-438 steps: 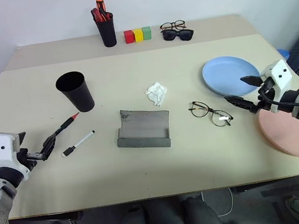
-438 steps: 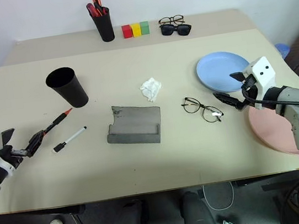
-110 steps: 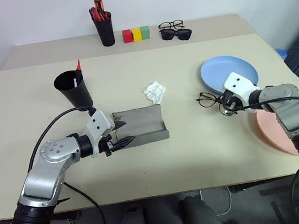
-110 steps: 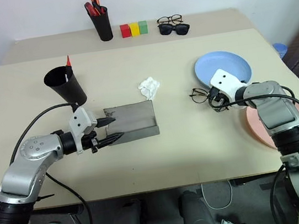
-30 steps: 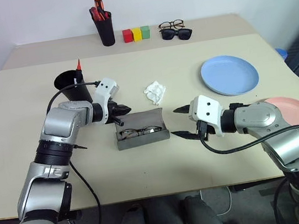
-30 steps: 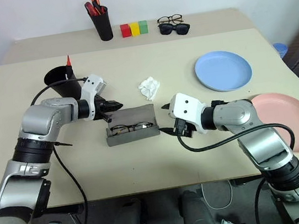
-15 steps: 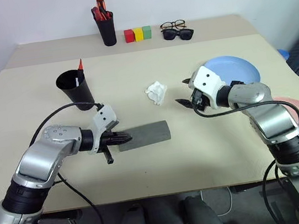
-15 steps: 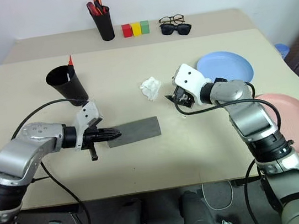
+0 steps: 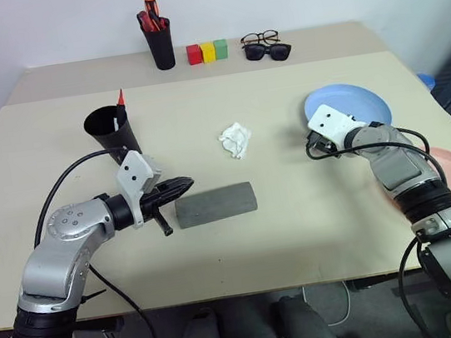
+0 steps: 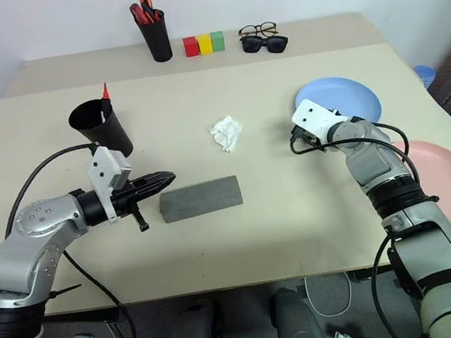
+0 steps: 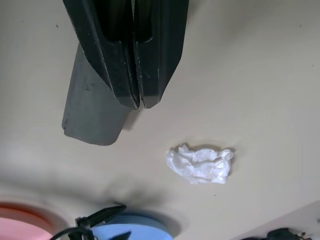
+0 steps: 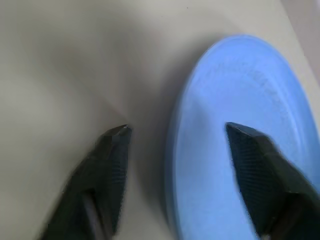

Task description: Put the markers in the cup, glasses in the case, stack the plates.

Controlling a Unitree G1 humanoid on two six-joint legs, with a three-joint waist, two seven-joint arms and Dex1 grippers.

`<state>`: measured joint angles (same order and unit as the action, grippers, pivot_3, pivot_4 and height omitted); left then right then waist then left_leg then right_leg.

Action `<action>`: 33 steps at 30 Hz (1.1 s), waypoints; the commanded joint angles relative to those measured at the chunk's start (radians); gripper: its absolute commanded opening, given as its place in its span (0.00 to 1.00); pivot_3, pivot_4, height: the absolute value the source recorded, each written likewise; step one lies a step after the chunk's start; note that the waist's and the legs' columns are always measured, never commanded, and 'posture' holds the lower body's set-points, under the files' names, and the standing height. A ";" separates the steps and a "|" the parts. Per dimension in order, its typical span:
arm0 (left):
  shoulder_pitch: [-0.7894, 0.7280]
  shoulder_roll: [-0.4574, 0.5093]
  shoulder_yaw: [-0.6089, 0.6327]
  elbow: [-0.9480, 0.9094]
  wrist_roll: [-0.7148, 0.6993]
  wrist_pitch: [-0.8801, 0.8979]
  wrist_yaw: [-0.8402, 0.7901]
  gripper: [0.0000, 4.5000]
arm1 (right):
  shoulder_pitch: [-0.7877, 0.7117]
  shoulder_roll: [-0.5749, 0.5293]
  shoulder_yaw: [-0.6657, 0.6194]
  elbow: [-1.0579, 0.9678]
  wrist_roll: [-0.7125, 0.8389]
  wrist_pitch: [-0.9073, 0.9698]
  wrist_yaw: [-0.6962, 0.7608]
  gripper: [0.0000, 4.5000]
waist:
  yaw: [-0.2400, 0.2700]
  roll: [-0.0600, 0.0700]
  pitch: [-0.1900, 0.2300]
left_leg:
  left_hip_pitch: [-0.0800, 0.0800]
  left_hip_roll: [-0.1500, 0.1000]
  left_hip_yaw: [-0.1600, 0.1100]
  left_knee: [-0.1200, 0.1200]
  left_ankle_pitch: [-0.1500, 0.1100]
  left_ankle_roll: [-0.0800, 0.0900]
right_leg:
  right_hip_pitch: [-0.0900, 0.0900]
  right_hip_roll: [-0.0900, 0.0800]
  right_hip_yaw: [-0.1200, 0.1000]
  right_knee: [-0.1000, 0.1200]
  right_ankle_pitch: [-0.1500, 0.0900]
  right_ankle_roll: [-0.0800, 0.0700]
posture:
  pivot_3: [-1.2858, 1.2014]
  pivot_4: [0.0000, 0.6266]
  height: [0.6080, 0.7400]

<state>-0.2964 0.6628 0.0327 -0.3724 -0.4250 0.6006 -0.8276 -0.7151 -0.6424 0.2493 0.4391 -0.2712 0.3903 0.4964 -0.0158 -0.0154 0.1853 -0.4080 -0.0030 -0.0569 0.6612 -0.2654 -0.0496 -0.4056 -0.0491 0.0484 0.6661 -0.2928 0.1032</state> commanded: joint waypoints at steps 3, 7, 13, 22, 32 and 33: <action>-0.029 -0.013 -0.002 -0.005 -0.017 -0.029 -0.009 0.00 | 0.029 -0.029 -0.029 -0.048 -0.026 0.006 -0.010 0.01 | 0.000 0.000 0.000 | 0.000 0.000 0.000 0.000 0.000 0.000 | 0.000 0.000 0.000 0.000 0.000 0.000 | 0.52 0.24 1.00; -0.032 -0.036 -0.021 0.002 -0.015 -0.037 -0.015 0.00 | 0.074 -0.058 -0.053 -0.134 -0.047 -0.009 -0.034 0.01 | -0.001 0.000 0.000 | 0.000 0.000 0.000 0.000 0.000 0.000 | 0.000 0.000 0.000 0.000 0.000 0.000 | 0.52 0.24 1.00; -0.072 -0.079 -0.074 0.056 -0.002 -0.067 -0.037 0.00 | 0.327 -0.209 -0.308 -0.571 0.074 0.024 0.077 0.01 | 0.010 0.003 0.002 | -0.001 0.000 0.000 0.000 0.000 0.001 | -0.001 -0.001 0.000 -0.001 0.000 0.000 | 0.52 0.24 1.00; -0.190 -0.138 -0.181 0.251 0.046 -0.165 -0.140 0.00 | 0.972 -0.251 -0.919 -1.004 0.254 0.175 0.401 0.01 | 0.005 0.004 0.001 | 0.002 0.000 0.000 0.001 -0.001 0.002 | 0.006 0.001 -0.001 -0.002 0.000 0.000 | 0.52 0.24 1.00; -0.238 -0.153 -0.158 0.307 0.048 -0.199 -0.152 0.00 | 0.985 -0.224 -0.800 -1.052 0.319 0.218 0.358 0.77 | -0.004 0.004 0.001 | 0.016 0.001 0.001 -0.002 -0.001 0.002 | 0.017 0.003 0.002 -0.003 -0.001 0.000 | 0.52 0.24 1.00; -0.230 -0.144 -0.148 0.301 0.047 -0.194 -0.146 0.00 | 0.942 -0.220 -0.759 -1.044 0.327 0.215 0.344 0.77 | -0.004 0.004 0.001 | 0.016 0.001 0.001 -0.002 -0.001 0.002 | 0.017 0.002 0.002 -0.003 -0.001 0.000 | 0.52 0.24 1.00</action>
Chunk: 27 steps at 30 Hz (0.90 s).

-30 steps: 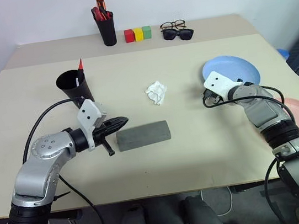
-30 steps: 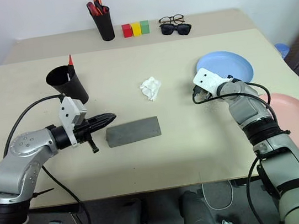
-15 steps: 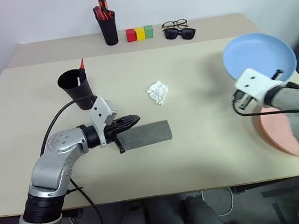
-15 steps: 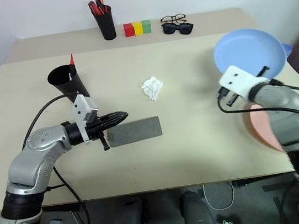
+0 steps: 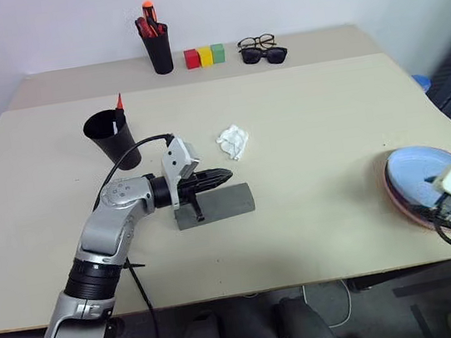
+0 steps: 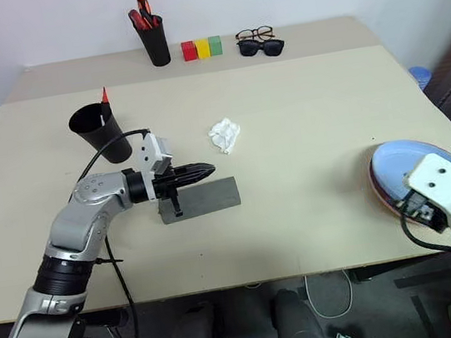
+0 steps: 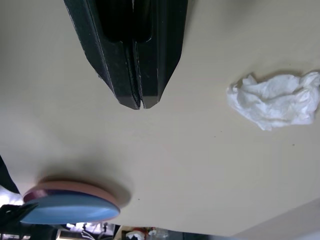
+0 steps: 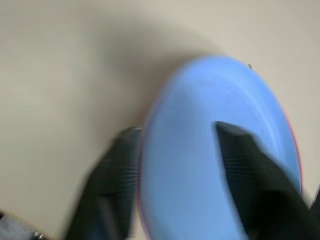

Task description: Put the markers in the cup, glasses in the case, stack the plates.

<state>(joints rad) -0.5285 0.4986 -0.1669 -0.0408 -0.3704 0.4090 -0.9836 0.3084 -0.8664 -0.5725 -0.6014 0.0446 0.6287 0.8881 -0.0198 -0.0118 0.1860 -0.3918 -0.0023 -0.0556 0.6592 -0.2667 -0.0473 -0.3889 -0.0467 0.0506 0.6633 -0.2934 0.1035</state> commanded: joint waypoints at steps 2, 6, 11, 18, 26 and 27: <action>0.027 0.048 0.077 -0.038 0.004 0.003 0.033 0.00 | -0.219 0.041 0.191 0.021 0.021 -0.022 -0.094 0.77 | -0.002 0.000 0.000 | 0.000 0.000 0.000 -0.001 0.000 0.000 | 0.000 0.000 0.000 0.000 0.000 0.000 | 0.52 0.24 1.00; 0.101 0.098 0.159 -0.070 0.023 0.017 0.123 0.00 | -0.533 0.210 0.460 0.177 -0.011 -0.018 -0.202 0.77 | -0.019 -0.001 0.001 | 0.001 0.001 -0.001 -0.003 0.000 0.000 | -0.001 0.000 0.000 0.000 0.000 0.000 | 0.52 0.24 1.00; 0.241 0.161 0.272 -0.133 0.036 0.047 0.212 0.00 | -0.816 0.429 0.646 0.508 -0.026 -0.019 -0.274 0.97 | -0.023 -0.001 0.001 | 0.000 0.001 -0.001 -0.007 0.001 -0.002 | -0.005 -0.001 0.000 0.000 0.000 0.000 | 0.52 0.24 1.00; 0.391 0.198 0.367 -0.244 0.013 0.079 0.258 0.00 | -1.097 0.673 0.631 1.042 0.002 -0.093 -0.409 0.99 | -0.017 -0.002 0.001 | -0.002 0.001 -0.001 -0.010 0.002 -0.003 | -0.007 -0.004 -0.001 0.000 0.000 0.000 | 0.52 0.24 1.00; 0.418 0.184 0.379 -0.303 -0.007 0.111 0.298 0.00 | -1.230 0.751 0.630 1.319 -0.014 -0.192 -0.473 0.99 | -0.026 -0.001 0.001 | -0.002 -0.001 -0.001 -0.011 0.002 -0.003 | -0.008 -0.004 -0.001 0.001 0.000 0.000 | 0.52 0.24 1.00; 0.418 0.184 0.378 -0.306 -0.007 0.113 0.300 0.00 | -1.235 0.753 0.628 1.332 -0.013 -0.200 -0.476 0.94 | -0.026 -0.001 0.001 | -0.002 -0.001 -0.001 -0.011 0.002 -0.003 | -0.008 -0.003 -0.001 0.001 0.000 0.000 | 0.52 0.24 1.00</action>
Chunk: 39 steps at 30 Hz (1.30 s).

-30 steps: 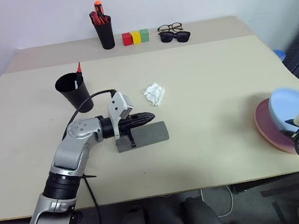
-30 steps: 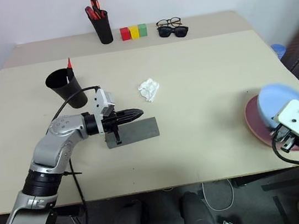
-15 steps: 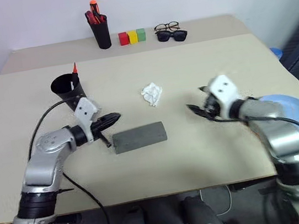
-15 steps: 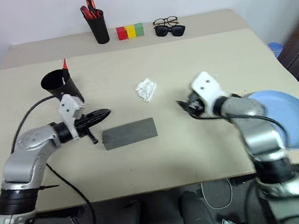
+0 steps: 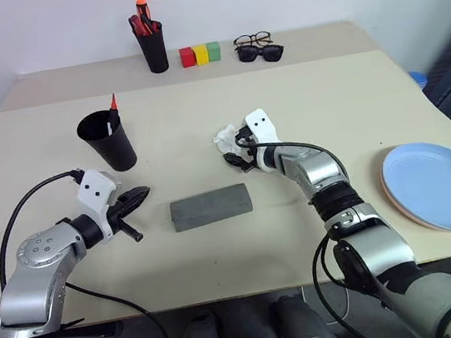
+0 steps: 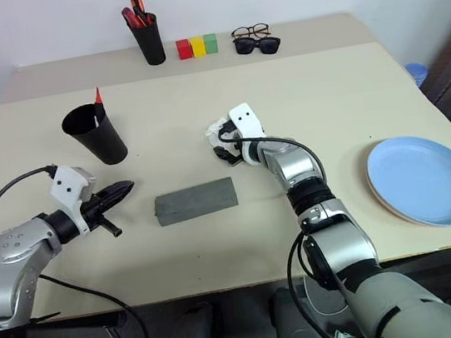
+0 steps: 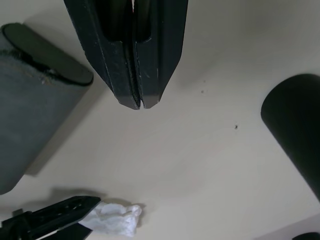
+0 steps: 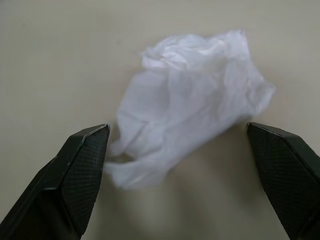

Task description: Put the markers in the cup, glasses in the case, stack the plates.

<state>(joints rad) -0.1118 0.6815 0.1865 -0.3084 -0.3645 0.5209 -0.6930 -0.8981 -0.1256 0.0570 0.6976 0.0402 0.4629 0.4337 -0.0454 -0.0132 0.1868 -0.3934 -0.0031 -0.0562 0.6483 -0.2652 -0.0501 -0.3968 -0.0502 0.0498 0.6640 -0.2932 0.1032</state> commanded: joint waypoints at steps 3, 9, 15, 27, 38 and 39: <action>0.002 0.000 0.021 -0.052 -0.021 0.009 0.013 0.00 | -0.025 0.000 0.027 0.037 -0.043 -0.079 -0.031 0.71 | -0.001 0.000 0.000 | 0.000 0.000 0.000 0.000 0.000 0.000 | 0.000 0.001 0.000 0.000 0.000 0.000 | 0.52 0.24 1.00; 0.003 -0.003 -0.001 -0.069 -0.060 0.035 -0.013 0.00 | 0.017 -0.027 0.031 -0.056 -0.051 -0.087 -0.024 0.01 | 0.001 0.000 0.000 | 0.000 0.000 0.000 0.000 0.000 0.000 | 0.000 0.001 0.000 0.000 0.000 0.000 | 0.52 0.24 1.00; -0.084 -0.058 -0.150 -0.108 -0.077 0.034 -0.061 0.00 | 0.218 -0.203 -0.012 -0.552 -0.030 0.030 0.045 0.00 | 0.018 0.000 0.000 | -0.003 0.000 -0.001 0.001 0.000 0.000 | -0.001 -0.002 0.000 -0.001 0.000 0.000 | 0.52 0.24 1.00; -0.294 -0.236 -0.389 0.017 -0.057 -0.011 -0.162 0.00 | 1.005 -0.678 -0.661 -1.141 0.139 0.254 0.317 0.00 | 0.029 0.001 0.000 | 0.002 0.000 0.000 0.001 -0.001 0.001 | 0.007 0.002 0.000 -0.006 0.000 0.000 | 0.52 0.24 1.00; -0.294 -0.243 -0.382 -0.006 -0.101 -0.025 -0.239 0.00 | 1.118 -0.715 -0.660 -1.112 0.112 0.176 0.288 0.64 | 0.015 0.003 -0.001 | 0.003 0.001 0.002 0.000 -0.001 0.001 | 0.007 0.003 0.002 -0.006 0.000 0.000 | 0.52 0.24 1.00; -0.290 -0.241 -0.378 -0.009 -0.098 -0.024 -0.234 0.00 | 1.098 -0.719 -0.657 -1.110 0.117 0.163 0.285 0.73 | 0.015 0.003 -0.001 | 0.003 0.001 0.002 0.001 -0.001 0.001 | 0.007 0.003 0.002 -0.006 0.000 0.000 | 0.52 0.24 1.00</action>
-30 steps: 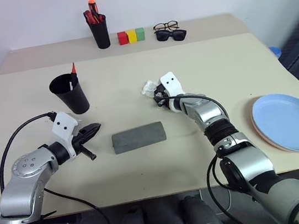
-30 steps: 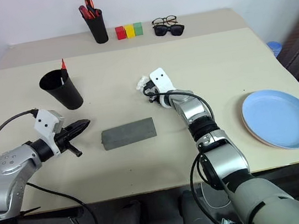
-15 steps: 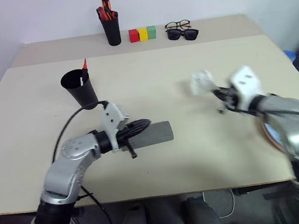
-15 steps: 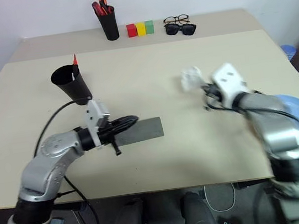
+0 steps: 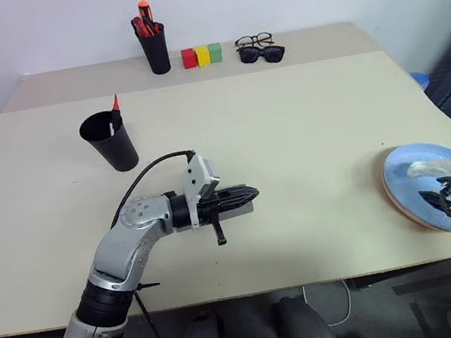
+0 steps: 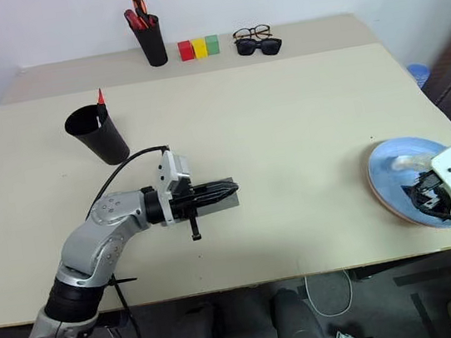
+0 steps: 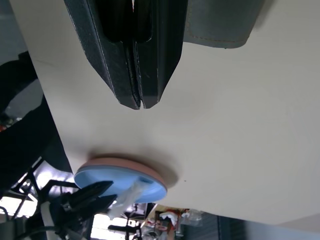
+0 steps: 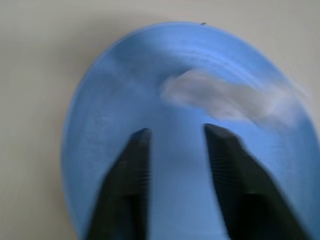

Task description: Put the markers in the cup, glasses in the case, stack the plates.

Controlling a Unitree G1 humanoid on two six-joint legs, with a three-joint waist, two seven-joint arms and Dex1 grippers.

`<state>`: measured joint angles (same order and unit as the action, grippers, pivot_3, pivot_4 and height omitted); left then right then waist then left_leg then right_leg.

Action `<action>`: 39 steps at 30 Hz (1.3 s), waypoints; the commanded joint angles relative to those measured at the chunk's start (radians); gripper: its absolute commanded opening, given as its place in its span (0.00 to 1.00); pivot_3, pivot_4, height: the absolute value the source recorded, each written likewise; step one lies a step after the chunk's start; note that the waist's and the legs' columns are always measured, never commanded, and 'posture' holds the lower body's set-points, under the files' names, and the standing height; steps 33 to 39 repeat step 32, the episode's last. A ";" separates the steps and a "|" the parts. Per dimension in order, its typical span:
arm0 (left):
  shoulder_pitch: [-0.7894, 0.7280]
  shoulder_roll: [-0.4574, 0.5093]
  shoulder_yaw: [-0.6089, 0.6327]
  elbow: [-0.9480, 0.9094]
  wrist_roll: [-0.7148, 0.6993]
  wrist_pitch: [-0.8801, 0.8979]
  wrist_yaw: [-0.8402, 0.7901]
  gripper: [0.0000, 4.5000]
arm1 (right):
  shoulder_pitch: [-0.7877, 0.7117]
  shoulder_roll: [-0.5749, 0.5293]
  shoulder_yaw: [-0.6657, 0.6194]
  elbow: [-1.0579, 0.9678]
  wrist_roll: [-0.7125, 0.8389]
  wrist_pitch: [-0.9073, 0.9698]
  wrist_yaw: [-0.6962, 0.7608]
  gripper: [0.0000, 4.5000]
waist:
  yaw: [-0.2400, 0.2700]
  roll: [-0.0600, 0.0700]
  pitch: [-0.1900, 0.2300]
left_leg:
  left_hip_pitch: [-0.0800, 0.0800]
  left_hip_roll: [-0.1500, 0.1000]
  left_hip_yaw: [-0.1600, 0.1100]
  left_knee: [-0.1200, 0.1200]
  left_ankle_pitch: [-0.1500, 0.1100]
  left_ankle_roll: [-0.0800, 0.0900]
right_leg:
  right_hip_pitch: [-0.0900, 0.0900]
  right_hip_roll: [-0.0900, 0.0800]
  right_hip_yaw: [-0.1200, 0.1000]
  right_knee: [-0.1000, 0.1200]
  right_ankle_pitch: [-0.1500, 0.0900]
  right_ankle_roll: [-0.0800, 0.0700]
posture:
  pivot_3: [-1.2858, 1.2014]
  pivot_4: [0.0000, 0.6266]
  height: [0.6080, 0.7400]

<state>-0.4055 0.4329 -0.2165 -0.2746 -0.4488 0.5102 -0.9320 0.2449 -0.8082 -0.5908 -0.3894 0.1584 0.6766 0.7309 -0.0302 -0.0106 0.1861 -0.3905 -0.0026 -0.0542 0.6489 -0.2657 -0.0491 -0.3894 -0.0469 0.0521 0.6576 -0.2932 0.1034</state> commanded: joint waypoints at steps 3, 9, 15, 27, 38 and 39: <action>0.018 0.021 0.062 -0.052 -0.010 -0.014 0.031 0.00 | -0.123 -0.063 0.003 -0.005 0.025 -0.071 0.003 0.73 | -0.003 0.000 0.000 | 0.000 0.000 -0.001 0.000 0.000 0.000 | 0.000 0.000 0.000 0.000 0.000 0.000 | 0.52 0.24 1.00; 0.069 0.076 0.205 -0.039 0.010 -0.024 0.126 0.00 | -0.340 -0.063 0.126 0.014 0.136 -0.084 0.051 0.73 | -0.009 -0.001 0.001 | 0.000 0.000 -0.002 0.000 0.000 0.000 | 0.000 0.000 -0.001 0.000 0.000 0.000 | 0.52 0.24 1.00; 0.222 0.157 0.387 -0.017 0.117 -0.075 0.287 0.00 | -0.585 0.130 0.392 0.095 0.171 -0.151 0.035 0.73 | -0.013 -0.001 0.001 | 0.000 0.002 -0.002 -0.002 0.000 0.000 | -0.001 0.001 -0.001 0.000 0.000 0.000 | 0.52 0.24 1.00; 0.495 0.124 0.577 -0.139 0.147 -0.139 0.429 0.00 | -0.727 0.237 0.569 0.441 0.117 -0.354 0.115 0.73 | 0.018 -0.002 0.001 | -0.002 -0.001 -0.003 -0.001 0.000 0.001 | -0.001 -0.008 -0.003 -0.003 0.000 0.000 | 0.52 0.24 1.00; 0.512 0.120 0.579 -0.120 0.150 -0.165 0.424 0.00 | -0.745 0.233 0.571 0.472 0.113 -0.370 0.122 0.73 | 0.015 -0.002 0.001 | -0.002 0.000 -0.003 -0.001 0.000 0.001 | -0.001 -0.006 -0.003 -0.003 0.000 0.000 | 0.52 0.24 1.00; 0.512 0.120 0.579 -0.120 0.150 -0.165 0.424 0.00 | -0.745 0.233 0.571 0.472 0.113 -0.370 0.122 0.73 | 0.015 -0.002 0.001 | -0.002 0.000 -0.003 -0.001 0.000 0.001 | -0.001 -0.006 -0.003 -0.003 0.000 0.000 | 0.52 0.24 1.00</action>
